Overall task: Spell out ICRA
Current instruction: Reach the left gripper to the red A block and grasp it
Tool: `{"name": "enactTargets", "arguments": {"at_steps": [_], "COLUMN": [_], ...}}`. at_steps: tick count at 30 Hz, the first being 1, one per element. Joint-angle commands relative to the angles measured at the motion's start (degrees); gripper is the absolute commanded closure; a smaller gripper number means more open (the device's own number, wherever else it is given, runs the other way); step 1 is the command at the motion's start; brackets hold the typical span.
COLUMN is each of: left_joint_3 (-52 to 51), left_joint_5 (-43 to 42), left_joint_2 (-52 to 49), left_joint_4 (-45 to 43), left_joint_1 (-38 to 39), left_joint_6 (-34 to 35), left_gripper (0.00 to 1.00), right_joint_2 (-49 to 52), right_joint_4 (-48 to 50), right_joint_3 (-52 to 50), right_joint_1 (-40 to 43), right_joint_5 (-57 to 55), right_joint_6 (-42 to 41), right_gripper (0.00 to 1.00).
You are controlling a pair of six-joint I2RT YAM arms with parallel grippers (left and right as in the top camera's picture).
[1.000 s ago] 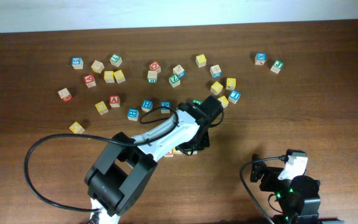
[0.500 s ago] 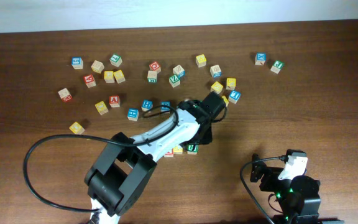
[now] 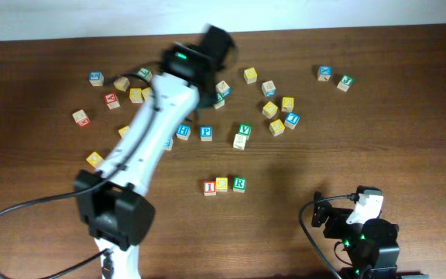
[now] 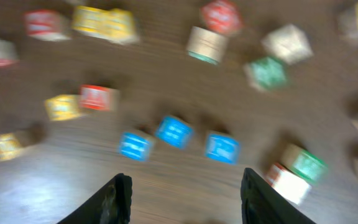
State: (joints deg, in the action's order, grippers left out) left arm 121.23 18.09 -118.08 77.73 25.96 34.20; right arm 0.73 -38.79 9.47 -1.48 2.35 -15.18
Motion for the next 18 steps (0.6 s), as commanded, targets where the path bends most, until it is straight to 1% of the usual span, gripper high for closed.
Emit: {"name": "enactTargets", "arguments": {"at_steps": [1,3,4,5,6,7,8,9,10,11,12,13,14,16,18], "left_joint_3": [1.42,0.50,-0.57,-2.60,-4.63,-7.52,-9.92,-11.93,-13.49,-15.45,-17.57,-19.43,-20.65,-20.90,-20.90], "left_joint_5": [1.07,-0.07,-0.31,-2.67,-4.83,-10.36,-17.86,-22.77,-24.37,-24.30,-24.35,-24.30,-21.94,-13.44,-11.34], "left_joint_2": [-0.31,-0.33,-0.42,-0.44,-0.46,-0.48,-0.52,-0.52,-0.55,-0.55,-0.74,-0.98,-1.31,-3.17,-6.16], "left_joint_4": [4.90,7.19,6.71,5.68,4.57,0.83,-2.95,-5.64,-7.74,-10.54,-13.81,-16.39,-17.75,-18.32,-18.40], "left_joint_1": [-10.12,-17.29,-21.27,-25.14,-27.98,-30.14,-30.93,-30.99,-30.67,-29.70,-27.96,-25.83,-23.87,-21.00,-20.20], "left_joint_6": [-1.53,-2.82,-3.04,-3.06,-3.13,-8.76,-16.02,-20.06,-21.05,-21.07,-22.01,-26.10,-28.09,-28.04,-27.39], "left_gripper": [0.48,0.45,0.26,0.18,0.14,0.16,0.16,0.22,0.28,0.33,0.33,0.32,0.32,0.36,0.36], "right_joint_2": [-0.33,-0.31,-0.33,-0.33,-0.33,-0.33,-0.33,-0.33,-0.33,-0.33,-0.33,-0.33,-0.33,-0.33,-0.33], "right_joint_4": [-0.07,-0.07,-0.07,-0.07,-0.07,-0.07,-0.07,-0.07,-0.07,-0.07,-0.07,-0.07,-0.07,-0.07,-0.07], "right_joint_3": [0.17,0.17,0.17,0.17,0.17,0.17,0.17,0.17,0.17,0.17,0.17,0.17,0.17,0.17,0.17], "right_joint_1": [0.37,0.37,0.37,0.37,0.37,0.37,0.37,0.37,0.37,0.37,0.37,0.37,0.37,0.37,0.37], "right_joint_5": [-0.68,-0.68,-0.70,-0.68,-0.68,-0.68,-0.68,-0.68,-0.68,-0.70,-0.68,-0.70,-0.70,-0.68,-0.68], "right_joint_6": [0.15,0.15,0.15,0.15,0.15,0.15,0.15,0.15,0.15,0.15,0.15,0.15,0.15,0.15,0.17], "right_gripper": [0.02,0.02,0.02,0.02,0.02,0.02,0.02,0.02,0.02,0.02,0.02,0.02,0.02,0.02,0.02]}}
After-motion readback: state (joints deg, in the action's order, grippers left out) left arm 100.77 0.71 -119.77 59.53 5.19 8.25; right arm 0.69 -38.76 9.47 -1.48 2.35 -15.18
